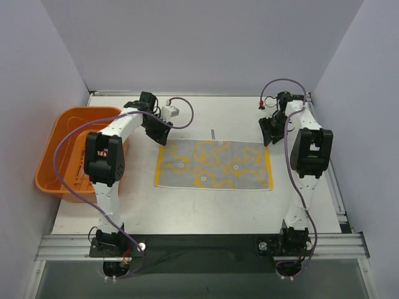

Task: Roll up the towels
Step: Flatten the towel, then fold the towel

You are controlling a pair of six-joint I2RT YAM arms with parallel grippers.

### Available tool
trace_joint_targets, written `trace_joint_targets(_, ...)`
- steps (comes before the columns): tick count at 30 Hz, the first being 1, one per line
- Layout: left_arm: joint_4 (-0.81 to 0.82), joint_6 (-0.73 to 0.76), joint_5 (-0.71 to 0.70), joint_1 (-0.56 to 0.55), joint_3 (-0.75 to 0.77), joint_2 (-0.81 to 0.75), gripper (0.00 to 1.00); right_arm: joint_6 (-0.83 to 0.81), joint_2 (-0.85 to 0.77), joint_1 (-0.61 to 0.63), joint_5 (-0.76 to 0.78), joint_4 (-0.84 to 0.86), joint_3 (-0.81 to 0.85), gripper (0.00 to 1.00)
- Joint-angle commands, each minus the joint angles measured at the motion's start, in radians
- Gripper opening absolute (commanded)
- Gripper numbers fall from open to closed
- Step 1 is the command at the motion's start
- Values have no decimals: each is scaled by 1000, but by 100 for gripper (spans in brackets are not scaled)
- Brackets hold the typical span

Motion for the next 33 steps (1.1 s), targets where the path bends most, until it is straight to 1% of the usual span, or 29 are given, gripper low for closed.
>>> trace_joint_targets(1, 53, -47, -59, 9, 85, 39, 50, 19, 43, 4, 36, -23, 84, 43)
trace_joint_targets(9, 82, -58, -95, 9, 120, 105, 50, 59, 129, 5, 63, 20, 148, 42)
trace_joint_targets(13, 83, -53, -101, 13, 131, 114, 50, 69, 152, 18, 66, 22, 147, 38)
trace_joint_targets(16, 83, -56, -98, 21, 140, 122, 51, 70, 158, 27, 66, 23, 136, 36)
trace_joint_targets(22, 82, -53, -78, 22, 146, 131, 54, 72, 164, 27, 60, 22, 118, 36)
trace_joint_targets(26, 76, -56, -76, 22, 152, 147, 54, 73, 169, 27, 59, 22, 105, 31)
trace_joint_targets(33, 73, -53, -67, 21, 143, 142, 55, 91, 131, 27, 16, 22, 87, 32)
